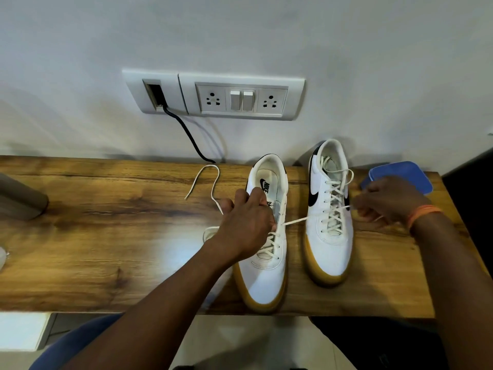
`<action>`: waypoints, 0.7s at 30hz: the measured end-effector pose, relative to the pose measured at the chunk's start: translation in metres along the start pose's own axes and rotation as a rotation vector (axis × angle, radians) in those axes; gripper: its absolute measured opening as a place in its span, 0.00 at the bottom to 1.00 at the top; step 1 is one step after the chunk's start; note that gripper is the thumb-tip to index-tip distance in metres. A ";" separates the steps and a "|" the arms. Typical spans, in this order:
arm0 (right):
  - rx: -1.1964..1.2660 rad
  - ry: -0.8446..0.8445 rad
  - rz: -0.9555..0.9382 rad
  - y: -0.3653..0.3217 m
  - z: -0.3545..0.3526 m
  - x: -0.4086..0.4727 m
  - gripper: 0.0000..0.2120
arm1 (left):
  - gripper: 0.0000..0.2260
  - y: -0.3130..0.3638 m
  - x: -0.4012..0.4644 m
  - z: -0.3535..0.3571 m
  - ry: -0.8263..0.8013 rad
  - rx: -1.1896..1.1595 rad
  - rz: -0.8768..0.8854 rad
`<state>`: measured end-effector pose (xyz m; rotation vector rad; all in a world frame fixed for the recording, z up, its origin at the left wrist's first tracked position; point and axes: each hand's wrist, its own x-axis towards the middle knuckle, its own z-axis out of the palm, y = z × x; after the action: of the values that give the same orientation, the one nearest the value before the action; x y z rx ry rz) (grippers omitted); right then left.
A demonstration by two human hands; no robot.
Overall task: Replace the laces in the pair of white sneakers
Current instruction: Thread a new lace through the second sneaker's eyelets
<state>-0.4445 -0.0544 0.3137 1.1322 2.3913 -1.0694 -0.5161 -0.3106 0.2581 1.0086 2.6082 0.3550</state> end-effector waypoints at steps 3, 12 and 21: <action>-0.070 0.121 0.090 0.019 -0.011 0.010 0.06 | 0.05 0.000 0.001 0.001 -0.006 -0.011 -0.002; -0.339 0.054 -0.413 -0.030 0.053 -0.012 0.07 | 0.05 0.000 0.001 0.001 0.007 -0.029 -0.009; -0.220 -0.207 -0.273 -0.044 0.096 -0.028 0.10 | 0.06 0.001 0.000 -0.001 -0.008 -0.017 -0.013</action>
<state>-0.4647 -0.1578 0.2854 0.6040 2.4672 -0.9203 -0.5164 -0.3099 0.2594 0.9852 2.5991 0.3687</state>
